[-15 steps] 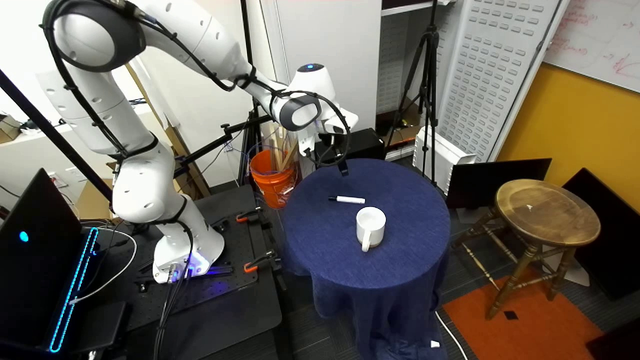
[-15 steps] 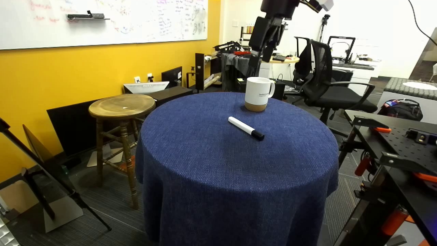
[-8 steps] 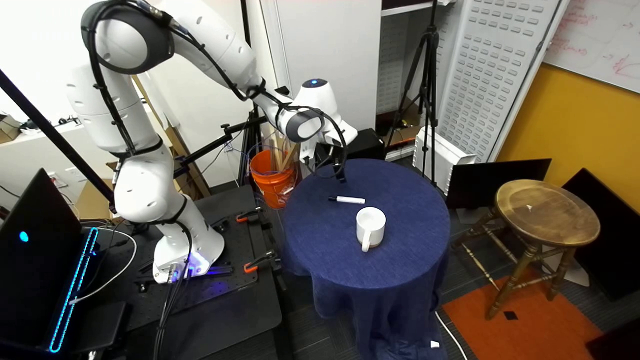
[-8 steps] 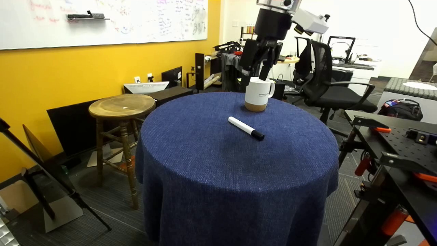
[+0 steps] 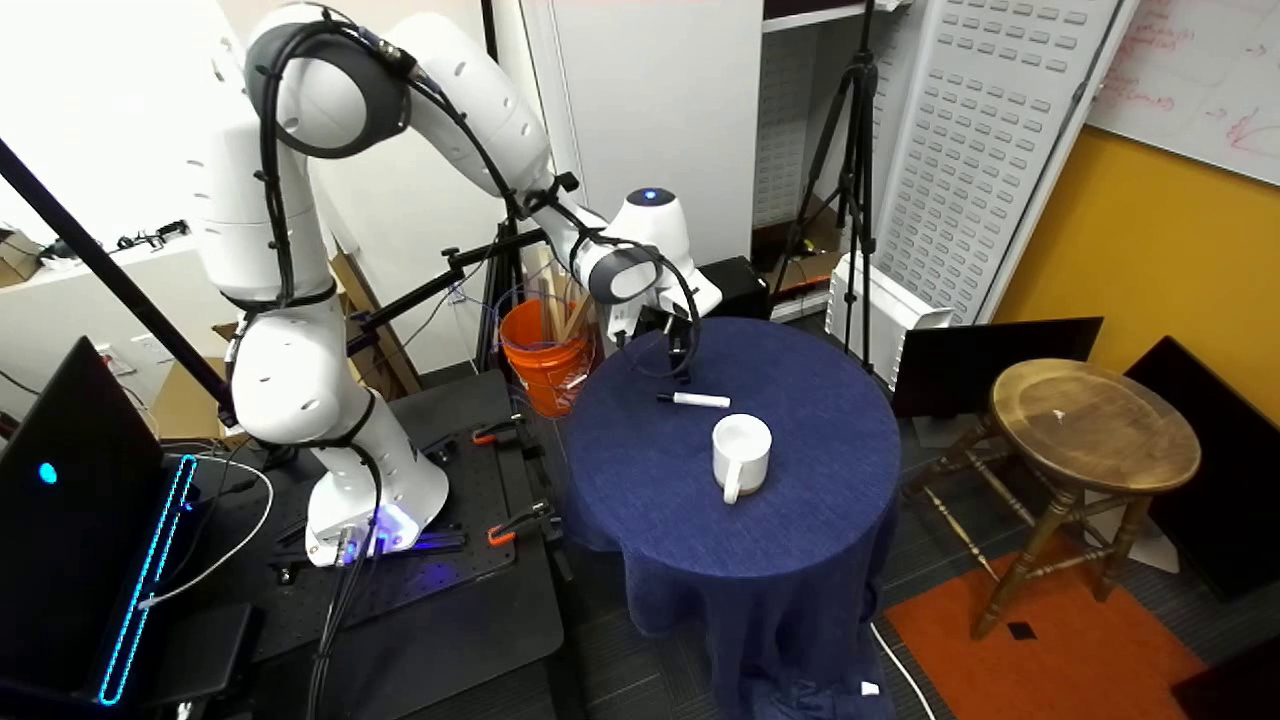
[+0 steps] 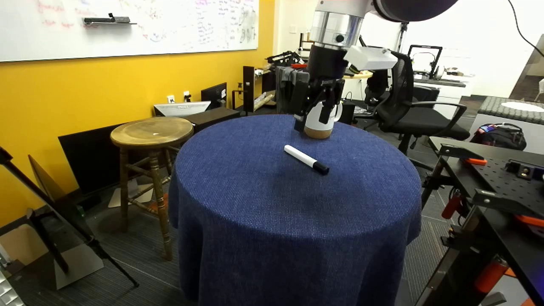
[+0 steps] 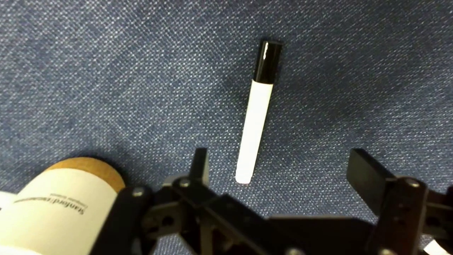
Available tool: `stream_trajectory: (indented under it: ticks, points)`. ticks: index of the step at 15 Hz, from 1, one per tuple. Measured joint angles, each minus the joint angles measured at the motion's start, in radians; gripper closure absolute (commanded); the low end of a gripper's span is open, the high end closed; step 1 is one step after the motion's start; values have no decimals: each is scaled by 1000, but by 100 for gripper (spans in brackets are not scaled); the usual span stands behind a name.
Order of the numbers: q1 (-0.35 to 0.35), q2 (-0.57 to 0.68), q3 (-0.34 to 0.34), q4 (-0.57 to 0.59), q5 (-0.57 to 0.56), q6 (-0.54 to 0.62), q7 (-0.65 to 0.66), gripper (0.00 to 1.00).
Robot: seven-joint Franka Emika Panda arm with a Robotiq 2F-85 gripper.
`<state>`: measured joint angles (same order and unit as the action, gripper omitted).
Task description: Pick up the marker and put it in the cup
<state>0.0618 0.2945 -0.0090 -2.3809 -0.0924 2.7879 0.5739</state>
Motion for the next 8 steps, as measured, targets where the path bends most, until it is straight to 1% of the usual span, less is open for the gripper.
stream_trajectory:
  ticks: [8]
  points:
    - [19, 137, -14, 97, 89, 0, -4, 0]
